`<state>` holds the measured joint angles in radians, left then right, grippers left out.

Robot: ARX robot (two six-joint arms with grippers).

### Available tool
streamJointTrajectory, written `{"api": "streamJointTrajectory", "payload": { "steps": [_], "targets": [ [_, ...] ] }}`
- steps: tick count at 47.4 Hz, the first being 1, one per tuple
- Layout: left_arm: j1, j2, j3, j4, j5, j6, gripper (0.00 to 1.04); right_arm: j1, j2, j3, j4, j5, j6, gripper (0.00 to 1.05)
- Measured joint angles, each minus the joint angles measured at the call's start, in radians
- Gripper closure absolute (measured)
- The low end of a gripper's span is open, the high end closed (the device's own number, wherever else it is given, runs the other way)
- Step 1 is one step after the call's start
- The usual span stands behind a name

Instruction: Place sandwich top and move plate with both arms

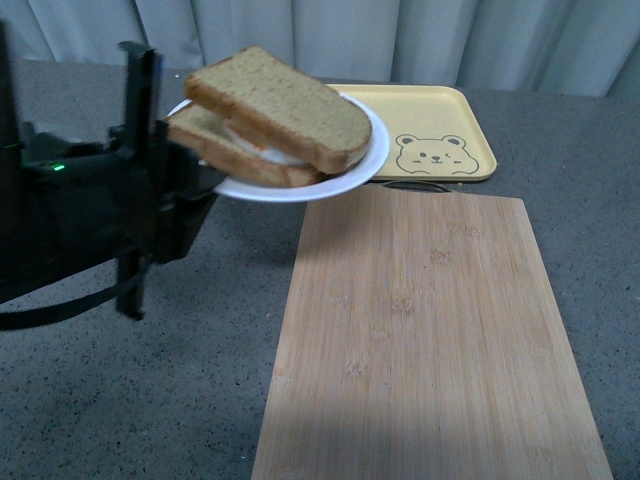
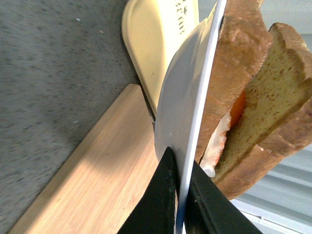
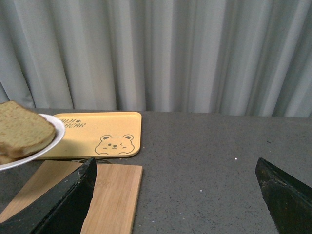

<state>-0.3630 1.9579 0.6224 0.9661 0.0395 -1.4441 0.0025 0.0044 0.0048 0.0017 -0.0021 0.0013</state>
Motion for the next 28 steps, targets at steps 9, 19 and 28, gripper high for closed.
{"api": "streamJointTrajectory", "payload": {
  "steps": [9, 19, 28],
  "targets": [
    [-0.081, 0.168, 0.281, -0.144, -0.055, -0.05, 1.01, 0.0, 0.0, 0.0, 0.0, 0.0, 0.0, 0.09],
    [-0.117, 0.312, 0.543, -0.315, -0.076, -0.062, 1.01, 0.0, 0.0, 0.0, 0.0, 0.0, 0.0, 0.09],
    [-0.122, 0.397, 0.711, -0.384, -0.095, -0.079, 1.01, 0.0, 0.0, 0.0, 0.0, 0.0, 0.0, 0.09]
  ]
}}
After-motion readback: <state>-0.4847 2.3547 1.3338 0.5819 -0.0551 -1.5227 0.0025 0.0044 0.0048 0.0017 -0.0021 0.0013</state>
